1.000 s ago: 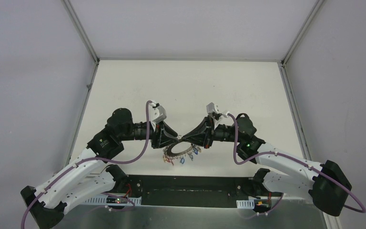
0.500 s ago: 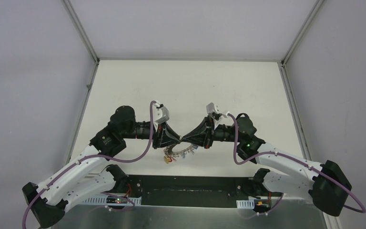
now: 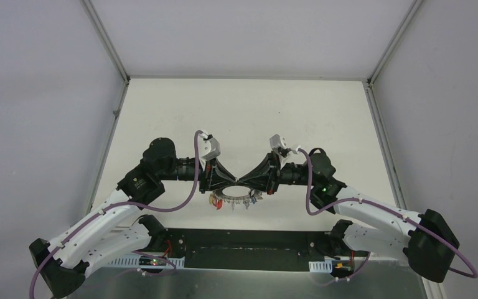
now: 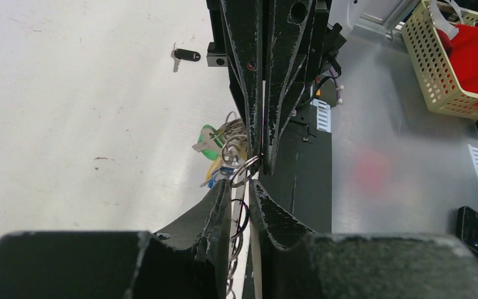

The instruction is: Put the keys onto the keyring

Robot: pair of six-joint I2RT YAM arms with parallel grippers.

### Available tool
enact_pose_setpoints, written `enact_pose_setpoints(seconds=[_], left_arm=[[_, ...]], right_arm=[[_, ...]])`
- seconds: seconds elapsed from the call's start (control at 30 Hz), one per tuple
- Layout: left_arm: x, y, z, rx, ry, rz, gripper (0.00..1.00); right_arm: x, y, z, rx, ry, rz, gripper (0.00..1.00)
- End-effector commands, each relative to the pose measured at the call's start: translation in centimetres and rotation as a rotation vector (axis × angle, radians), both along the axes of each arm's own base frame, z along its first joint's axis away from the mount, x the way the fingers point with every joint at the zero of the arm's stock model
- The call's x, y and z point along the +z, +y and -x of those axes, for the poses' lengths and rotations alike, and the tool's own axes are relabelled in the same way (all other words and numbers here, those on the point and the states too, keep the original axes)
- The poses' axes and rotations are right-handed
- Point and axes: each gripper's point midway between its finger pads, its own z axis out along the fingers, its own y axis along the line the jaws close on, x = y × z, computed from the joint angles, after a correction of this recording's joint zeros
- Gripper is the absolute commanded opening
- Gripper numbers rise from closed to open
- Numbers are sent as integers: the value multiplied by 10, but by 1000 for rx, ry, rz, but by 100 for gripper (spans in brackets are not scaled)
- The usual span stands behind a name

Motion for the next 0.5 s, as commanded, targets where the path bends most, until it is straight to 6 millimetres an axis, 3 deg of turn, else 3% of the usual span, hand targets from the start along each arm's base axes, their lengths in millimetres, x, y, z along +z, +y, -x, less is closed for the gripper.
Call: enact_pose_setpoints(seconds=[0.0, 0.23, 0.37, 0.47], left_arm=[[39, -1, 6, -34, -90, 98, 20], [38, -2, 6, -43, -88, 96, 20], [37, -2, 7, -48, -90, 92, 1], [35, -1, 5, -39, -86, 78, 0]], right_arm=[[38, -3, 0, -8, -77, -112, 0], [39, -3, 1, -7, -78, -114, 0], [38, -3, 0, -9, -76, -113, 0], [37, -3, -2, -24, -69, -112, 0]])
